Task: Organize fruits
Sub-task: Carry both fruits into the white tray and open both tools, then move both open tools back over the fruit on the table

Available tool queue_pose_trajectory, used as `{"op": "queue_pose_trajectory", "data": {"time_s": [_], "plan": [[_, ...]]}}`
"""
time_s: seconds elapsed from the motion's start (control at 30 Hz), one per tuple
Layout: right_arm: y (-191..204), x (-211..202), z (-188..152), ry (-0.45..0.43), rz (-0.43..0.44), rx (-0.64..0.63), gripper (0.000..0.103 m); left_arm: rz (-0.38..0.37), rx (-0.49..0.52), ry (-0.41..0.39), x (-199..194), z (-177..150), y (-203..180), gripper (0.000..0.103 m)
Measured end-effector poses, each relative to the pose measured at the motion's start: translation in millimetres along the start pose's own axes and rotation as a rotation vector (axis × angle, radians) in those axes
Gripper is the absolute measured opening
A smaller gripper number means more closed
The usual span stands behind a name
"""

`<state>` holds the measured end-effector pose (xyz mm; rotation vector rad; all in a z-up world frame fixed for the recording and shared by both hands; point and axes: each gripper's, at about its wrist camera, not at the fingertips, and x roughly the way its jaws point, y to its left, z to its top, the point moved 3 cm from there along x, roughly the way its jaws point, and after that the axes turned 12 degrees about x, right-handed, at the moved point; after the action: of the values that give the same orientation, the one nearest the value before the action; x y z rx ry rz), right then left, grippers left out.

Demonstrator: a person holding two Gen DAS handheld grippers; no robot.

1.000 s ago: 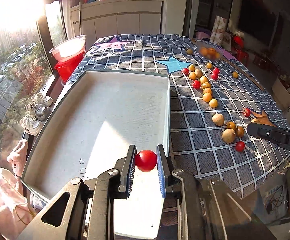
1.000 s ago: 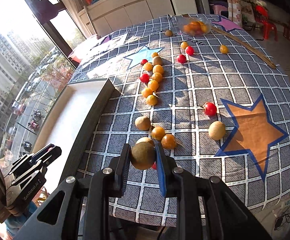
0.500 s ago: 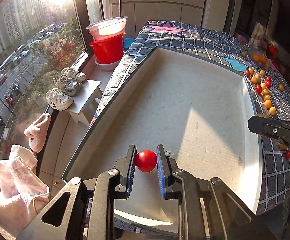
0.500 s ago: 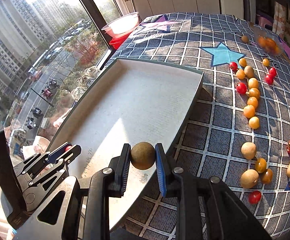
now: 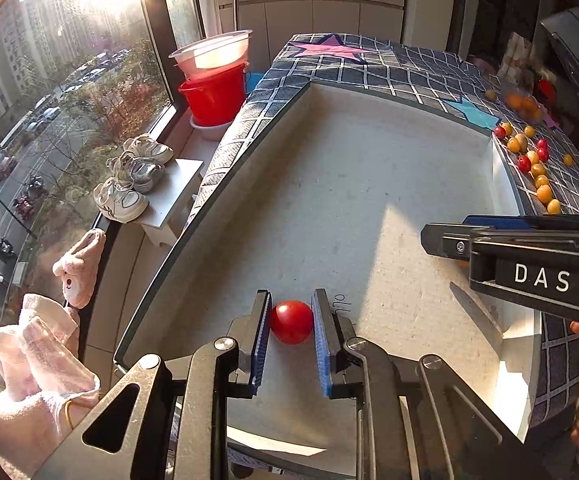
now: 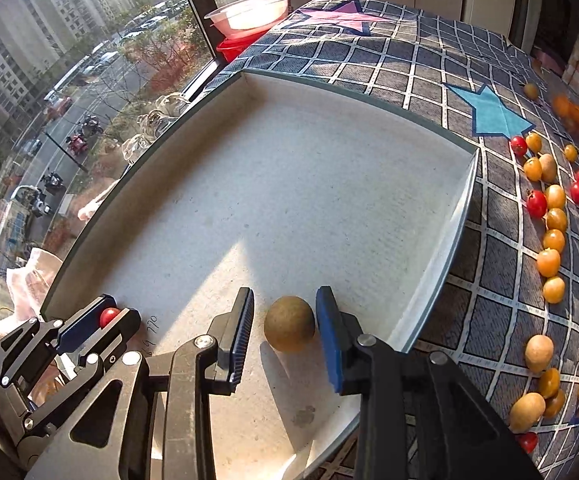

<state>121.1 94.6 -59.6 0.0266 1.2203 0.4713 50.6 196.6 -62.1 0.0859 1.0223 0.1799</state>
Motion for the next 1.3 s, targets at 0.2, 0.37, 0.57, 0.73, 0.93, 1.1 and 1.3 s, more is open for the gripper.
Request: {"op": "queue_pose_trajectory", "data": {"time_s": [0.2,0.37,0.57,0.73,0.93,1.1,1.3], "plan": [[-4,-11,9,-0.032,0.056,0.043,0.069,0.033,-0.001,-0.046,-9,1,0,0.086],[-15,-32,16,-0.079,0.090,0.093,0.080,0.017,0.009,-0.028,-11,1,-5,0.086],[-38,-54,12,-0.105,0.092,0.134,0.083,0.005,0.022,-0.032,-19,2,-13,0.086],[-67,-68,4,-0.122,0.083,0.175,0.083,-0.004,0.048,-0.046,-28,9,-25,0.086],[-109,-82,-6,-0.139,0.048,0.228,0.083,-0.015,0.098,-0.067,-38,20,-50,0.086],[-146,-95,-18,-0.162,0.007,0.264,0.083,-0.033,0.137,-0.069,-43,28,-74,0.086],[-196,-114,-36,-0.195,-0.080,0.307,0.083,-0.088,0.191,-0.082,-50,39,-113,0.086]]}}
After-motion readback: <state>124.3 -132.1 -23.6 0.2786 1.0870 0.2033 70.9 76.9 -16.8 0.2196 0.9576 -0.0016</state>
